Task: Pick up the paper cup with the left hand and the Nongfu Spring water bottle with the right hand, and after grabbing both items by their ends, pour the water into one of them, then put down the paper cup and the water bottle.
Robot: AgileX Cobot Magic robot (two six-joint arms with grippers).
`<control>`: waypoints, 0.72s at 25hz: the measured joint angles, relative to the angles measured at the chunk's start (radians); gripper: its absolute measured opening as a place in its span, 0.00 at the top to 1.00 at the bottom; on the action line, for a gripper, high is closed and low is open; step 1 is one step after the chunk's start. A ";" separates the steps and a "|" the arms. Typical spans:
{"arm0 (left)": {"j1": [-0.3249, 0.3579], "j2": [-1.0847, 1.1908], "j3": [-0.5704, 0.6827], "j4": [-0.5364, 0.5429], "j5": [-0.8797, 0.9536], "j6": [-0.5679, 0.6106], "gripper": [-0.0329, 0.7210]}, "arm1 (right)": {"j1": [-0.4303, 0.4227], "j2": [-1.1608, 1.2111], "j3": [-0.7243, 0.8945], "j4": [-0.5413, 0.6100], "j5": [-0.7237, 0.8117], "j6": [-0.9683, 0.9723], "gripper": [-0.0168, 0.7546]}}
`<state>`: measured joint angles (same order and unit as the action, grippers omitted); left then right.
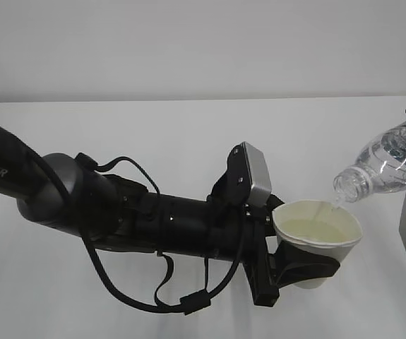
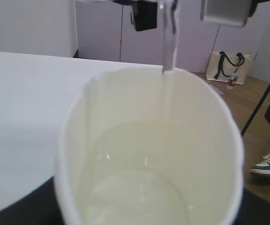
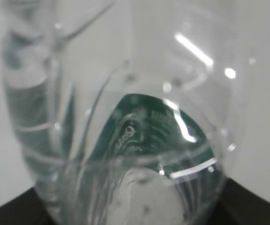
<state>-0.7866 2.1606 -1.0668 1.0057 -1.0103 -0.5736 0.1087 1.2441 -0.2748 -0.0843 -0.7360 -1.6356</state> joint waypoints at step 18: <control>0.000 0.002 -0.033 -0.086 0.002 0.051 0.39 | 0.000 0.000 0.000 0.002 -0.002 0.309 0.41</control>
<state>-0.7866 2.1628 -1.1000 0.9197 -1.0085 -0.5229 0.1087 1.2441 -0.2748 -0.0823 -0.7379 -1.3267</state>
